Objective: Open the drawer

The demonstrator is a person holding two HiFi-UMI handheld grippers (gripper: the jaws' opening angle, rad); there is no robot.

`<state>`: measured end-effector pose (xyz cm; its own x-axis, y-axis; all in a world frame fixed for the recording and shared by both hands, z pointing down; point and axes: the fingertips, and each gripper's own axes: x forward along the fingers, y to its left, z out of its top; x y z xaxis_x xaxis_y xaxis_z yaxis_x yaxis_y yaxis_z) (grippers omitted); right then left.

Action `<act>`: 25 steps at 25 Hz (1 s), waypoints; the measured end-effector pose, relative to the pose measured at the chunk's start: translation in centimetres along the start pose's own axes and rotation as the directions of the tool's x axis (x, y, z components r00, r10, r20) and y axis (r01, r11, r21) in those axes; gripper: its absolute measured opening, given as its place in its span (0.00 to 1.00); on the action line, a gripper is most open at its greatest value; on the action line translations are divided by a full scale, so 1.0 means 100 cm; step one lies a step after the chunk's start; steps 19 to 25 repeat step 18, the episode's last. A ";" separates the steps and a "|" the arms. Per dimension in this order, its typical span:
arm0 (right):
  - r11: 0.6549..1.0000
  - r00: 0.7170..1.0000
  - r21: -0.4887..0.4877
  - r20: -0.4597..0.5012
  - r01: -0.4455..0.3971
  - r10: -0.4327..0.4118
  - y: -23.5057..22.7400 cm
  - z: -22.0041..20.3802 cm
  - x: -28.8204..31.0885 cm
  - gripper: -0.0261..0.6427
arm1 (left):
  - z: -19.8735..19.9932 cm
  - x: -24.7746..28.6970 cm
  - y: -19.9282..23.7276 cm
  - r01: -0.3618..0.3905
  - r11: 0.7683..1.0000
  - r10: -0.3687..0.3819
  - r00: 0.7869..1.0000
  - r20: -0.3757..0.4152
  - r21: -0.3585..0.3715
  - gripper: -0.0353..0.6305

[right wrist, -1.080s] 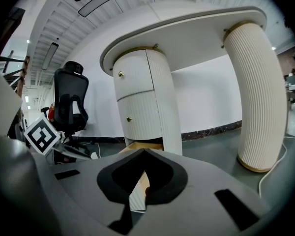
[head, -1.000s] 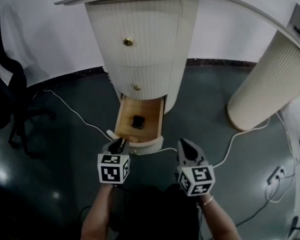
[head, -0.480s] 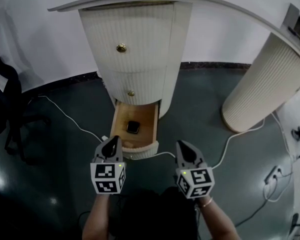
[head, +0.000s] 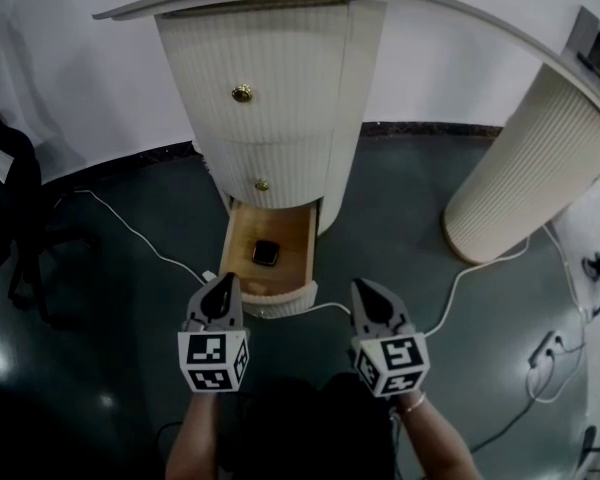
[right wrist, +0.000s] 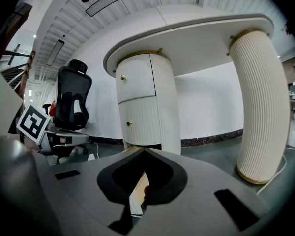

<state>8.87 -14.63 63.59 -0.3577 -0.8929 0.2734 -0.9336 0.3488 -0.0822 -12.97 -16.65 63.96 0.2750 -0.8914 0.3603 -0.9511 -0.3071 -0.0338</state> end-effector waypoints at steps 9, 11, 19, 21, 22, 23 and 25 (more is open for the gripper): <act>1.000 1.000 -0.006 -0.001 0.002 -0.002 -0.004 0.000 0.001 0.04 | -0.004 0.001 0.002 -0.004 1.000 0.004 1.000 -0.002 -0.020 0.06; 1.000 1.000 -0.006 0.000 0.001 -0.001 -0.005 -0.001 0.001 0.04 | -0.006 0.002 0.001 -0.003 1.000 0.002 1.000 -0.005 -0.020 0.06; 1.000 1.000 0.004 -0.002 -0.001 0.001 -0.010 -0.004 0.002 0.04 | -0.008 0.006 -0.004 0.003 1.000 -0.003 1.000 -0.010 -0.020 0.06; 1.000 1.000 0.004 -0.002 -0.001 0.001 -0.010 -0.004 0.002 0.04 | -0.008 0.006 -0.004 0.003 1.000 -0.003 1.000 -0.010 -0.020 0.06; 1.000 1.000 0.004 -0.002 -0.001 0.001 -0.010 -0.004 0.002 0.04 | -0.008 0.006 -0.004 0.003 1.000 -0.003 1.000 -0.010 -0.020 0.06; 1.000 1.000 0.004 -0.002 -0.001 0.001 -0.010 -0.004 0.002 0.04 | -0.008 0.006 -0.004 0.003 1.000 -0.003 1.000 -0.010 -0.020 0.06; 1.000 1.000 0.004 -0.002 -0.001 0.001 -0.010 -0.004 0.002 0.04 | -0.008 0.006 -0.004 0.003 1.000 -0.003 1.000 -0.010 -0.020 0.06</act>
